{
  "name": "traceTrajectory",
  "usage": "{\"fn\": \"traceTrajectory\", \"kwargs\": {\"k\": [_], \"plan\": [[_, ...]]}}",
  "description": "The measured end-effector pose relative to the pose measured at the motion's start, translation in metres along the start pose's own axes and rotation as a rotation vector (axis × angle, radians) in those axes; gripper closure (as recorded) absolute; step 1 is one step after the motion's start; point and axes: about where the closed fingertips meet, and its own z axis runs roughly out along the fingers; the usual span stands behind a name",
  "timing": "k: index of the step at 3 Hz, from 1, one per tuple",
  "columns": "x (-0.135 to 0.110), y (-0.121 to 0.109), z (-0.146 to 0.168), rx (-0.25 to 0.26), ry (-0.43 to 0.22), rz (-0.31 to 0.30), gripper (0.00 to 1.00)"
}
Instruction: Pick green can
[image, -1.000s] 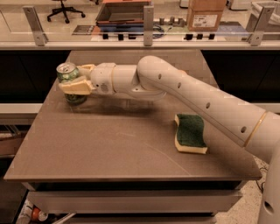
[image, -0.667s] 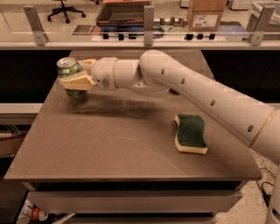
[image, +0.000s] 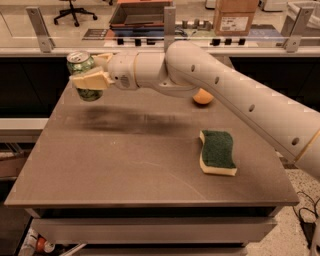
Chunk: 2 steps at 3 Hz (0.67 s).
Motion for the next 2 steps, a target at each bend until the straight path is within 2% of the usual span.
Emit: {"fn": "traceTrajectory", "kwargs": {"k": [2], "plan": [[-0.028,-0.012,-0.010,0.006,-0.007,-0.046,1.00]]}}
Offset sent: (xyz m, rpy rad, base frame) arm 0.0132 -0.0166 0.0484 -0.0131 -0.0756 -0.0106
